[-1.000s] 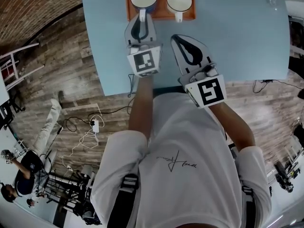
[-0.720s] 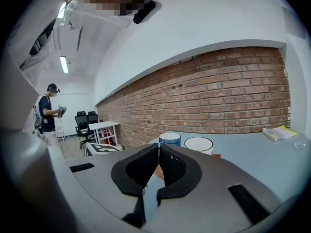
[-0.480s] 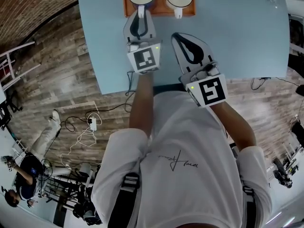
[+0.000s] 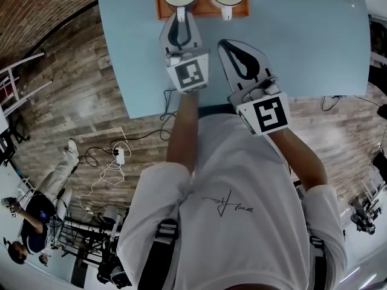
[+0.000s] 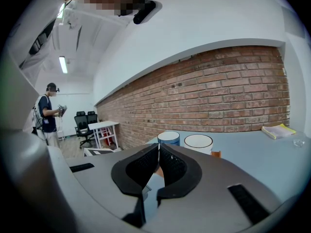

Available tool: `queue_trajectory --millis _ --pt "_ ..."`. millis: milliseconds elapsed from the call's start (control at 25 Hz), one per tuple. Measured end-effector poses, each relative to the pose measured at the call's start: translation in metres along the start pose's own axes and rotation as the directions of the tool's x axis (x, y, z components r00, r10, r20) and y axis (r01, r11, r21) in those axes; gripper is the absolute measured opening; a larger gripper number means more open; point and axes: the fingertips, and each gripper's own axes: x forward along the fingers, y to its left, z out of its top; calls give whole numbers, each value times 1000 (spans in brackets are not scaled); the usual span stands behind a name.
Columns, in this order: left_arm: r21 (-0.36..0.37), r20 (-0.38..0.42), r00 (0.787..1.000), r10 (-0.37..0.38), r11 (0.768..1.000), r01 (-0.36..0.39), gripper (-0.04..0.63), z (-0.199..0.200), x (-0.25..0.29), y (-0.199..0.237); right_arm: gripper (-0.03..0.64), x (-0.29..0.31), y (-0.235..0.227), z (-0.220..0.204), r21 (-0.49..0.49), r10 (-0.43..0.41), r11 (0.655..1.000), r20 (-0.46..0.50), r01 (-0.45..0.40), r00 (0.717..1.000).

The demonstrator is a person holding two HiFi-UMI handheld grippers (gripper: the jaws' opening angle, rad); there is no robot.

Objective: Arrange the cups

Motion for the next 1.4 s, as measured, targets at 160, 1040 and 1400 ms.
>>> queue_trajectory --millis 160,1040,1400 --pt "5 2 1000 8 1000 -8 54 0 1 0 25 1 1 1 -3 1 1000 2 -1 1000" --pt "-21 -41 998 -55 998 54 146 -11 -17 0 25 4 7 5 6 -12 1000 9 12 1000" --pt "8 -66 995 -72 997 73 144 -1 -32 12 25 5 7 18 24 -27 999 56 25 998"
